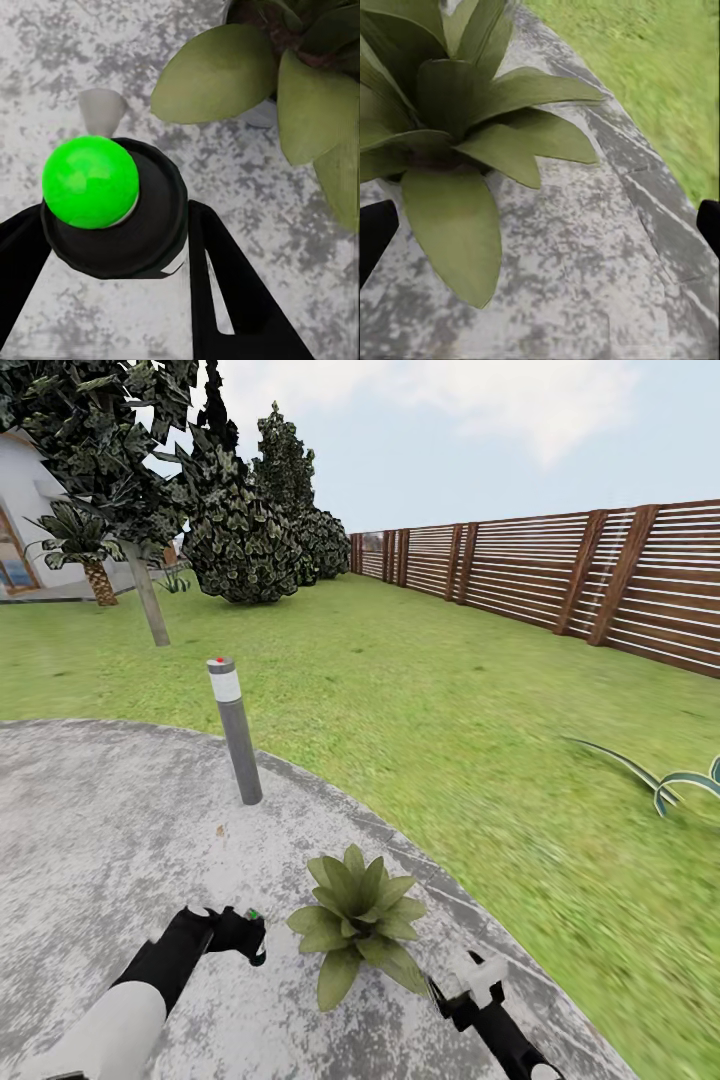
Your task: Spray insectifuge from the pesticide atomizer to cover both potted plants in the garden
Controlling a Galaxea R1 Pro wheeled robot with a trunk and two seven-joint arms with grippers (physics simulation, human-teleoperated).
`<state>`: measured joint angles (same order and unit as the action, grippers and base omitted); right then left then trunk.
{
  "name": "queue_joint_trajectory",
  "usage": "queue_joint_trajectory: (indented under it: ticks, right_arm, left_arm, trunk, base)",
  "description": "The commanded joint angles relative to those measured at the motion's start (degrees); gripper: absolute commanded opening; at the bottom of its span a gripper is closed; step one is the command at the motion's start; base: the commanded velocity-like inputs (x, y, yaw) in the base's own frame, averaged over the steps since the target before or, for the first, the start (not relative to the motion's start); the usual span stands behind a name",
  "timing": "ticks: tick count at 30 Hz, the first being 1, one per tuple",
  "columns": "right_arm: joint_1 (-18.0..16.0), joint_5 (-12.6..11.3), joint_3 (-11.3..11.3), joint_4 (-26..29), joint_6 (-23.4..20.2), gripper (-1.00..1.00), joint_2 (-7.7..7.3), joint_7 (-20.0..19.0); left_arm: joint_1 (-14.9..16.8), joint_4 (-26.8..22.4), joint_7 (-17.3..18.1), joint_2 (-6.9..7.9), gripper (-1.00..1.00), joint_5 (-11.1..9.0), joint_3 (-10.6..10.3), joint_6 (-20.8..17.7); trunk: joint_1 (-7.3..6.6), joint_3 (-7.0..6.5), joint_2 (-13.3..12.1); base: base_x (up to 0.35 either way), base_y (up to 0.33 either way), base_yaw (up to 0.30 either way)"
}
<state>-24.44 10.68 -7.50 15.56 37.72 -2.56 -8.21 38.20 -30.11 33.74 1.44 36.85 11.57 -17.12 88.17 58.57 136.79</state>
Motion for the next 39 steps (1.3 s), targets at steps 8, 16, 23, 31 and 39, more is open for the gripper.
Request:
queue_joint_trajectory:
  ticks: [8, 16, 23, 31, 39]
  right_arm:
    - [6.1, 0.1, 11.6, -1.7, 9.7, 1.00, -0.42, 1.1]
    - [8.1, 0.0, 12.3, -2.1, 10.6, 1.00, -2.24, 1.6]
    - [8.2, 0.0, 13.2, -4.7, 10.5, 1.00, -3.46, 3.1]
    - [8.2, 0.2, 26.0, -5.4, 10.4, 1.00, -2.75, 5.1]
    - [8.2, 0.4, 26.3, -5.5, 10.4, 1.00, -2.77, 5.0]
  left_arm:
    - [0.1, -0.3, 0.0, 0.29, -1.00, -2.7, 0.4, -3.9]
    - [0.9, -1.4, 1.1, 0.56, -1.00, -4.0, 0.3, -12.7]
    - [1.5, -3.7, 8.3, 0.38, -1.00, -3.3, -1.3, -21.2]
    - [4.2, -4.0, 9.1, -0.03, -1.00, -3.3, -14.6, -34.4]
    - [7.1, -3.8, 17.0, 0.05, -1.00, -3.0, -25.9, -40.1]
  trunk:
    - [-0.01, 0.05, 0.0]
    - [-0.01, 0.05, 0.0]
    - [-0.01, 0.05, 0.0]
    - [-0.01, 0.05, 0.0]
    - [-0.01, 0.05, 0.0]
  base:
    - [0.000, 0.000, 0.000]
    - [0.000, 0.000, 0.000]
    - [0.000, 0.000, 0.000]
    - [0.000, 0.000, 0.000]
    - [0.000, 0.000, -0.009]
